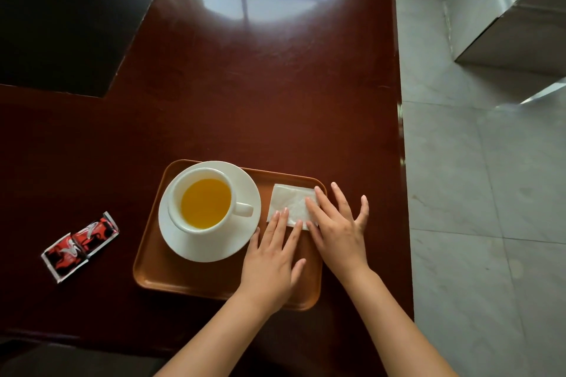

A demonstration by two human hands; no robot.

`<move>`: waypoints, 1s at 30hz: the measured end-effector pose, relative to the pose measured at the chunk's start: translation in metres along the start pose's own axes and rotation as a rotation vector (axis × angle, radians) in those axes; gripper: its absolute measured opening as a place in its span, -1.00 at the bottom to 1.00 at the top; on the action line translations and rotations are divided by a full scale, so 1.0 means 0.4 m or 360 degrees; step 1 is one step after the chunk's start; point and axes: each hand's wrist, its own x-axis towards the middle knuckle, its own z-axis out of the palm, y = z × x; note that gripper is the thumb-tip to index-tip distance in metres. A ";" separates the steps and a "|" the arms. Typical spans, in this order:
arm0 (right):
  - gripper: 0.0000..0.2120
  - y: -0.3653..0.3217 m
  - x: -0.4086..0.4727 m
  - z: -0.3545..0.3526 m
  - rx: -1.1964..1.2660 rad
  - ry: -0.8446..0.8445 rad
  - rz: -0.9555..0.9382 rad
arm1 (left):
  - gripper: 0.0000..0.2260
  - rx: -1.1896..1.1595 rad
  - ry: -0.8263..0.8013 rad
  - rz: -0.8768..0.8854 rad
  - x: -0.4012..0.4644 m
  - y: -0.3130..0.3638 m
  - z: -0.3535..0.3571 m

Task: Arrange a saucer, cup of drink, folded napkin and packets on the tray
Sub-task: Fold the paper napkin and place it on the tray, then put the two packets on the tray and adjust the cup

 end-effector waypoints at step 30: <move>-0.70 -0.741 0.141 0.040 0.0607 -0.0201 -0.0330 | -0.61 -0.0601 0.0731 -0.0803 -0.375 -0.764 -0.180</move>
